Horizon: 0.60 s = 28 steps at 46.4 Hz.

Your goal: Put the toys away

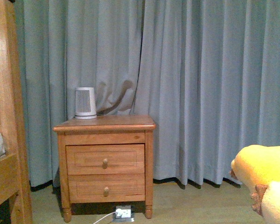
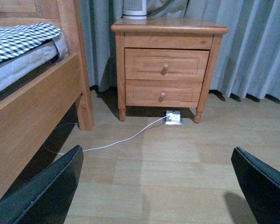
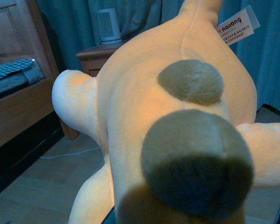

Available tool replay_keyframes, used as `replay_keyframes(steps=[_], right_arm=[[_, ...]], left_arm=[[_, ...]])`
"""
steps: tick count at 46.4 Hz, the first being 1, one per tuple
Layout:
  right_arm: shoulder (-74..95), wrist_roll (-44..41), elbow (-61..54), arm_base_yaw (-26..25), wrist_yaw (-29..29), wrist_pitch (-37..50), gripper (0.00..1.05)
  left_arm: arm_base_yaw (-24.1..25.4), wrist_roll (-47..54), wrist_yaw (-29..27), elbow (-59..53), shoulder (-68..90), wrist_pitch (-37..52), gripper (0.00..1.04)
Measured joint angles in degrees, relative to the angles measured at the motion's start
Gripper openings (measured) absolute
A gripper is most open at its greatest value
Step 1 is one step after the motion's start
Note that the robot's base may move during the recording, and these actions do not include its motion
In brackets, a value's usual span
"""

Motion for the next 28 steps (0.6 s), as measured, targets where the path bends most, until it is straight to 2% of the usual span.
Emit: replay_keyframes(steps=[28], right_arm=[[0.0,0.0,0.0,0.0,0.0,0.0,0.07]], left_arm=[[0.0,0.0,0.0,0.0,-0.02,0.0,0.99]])
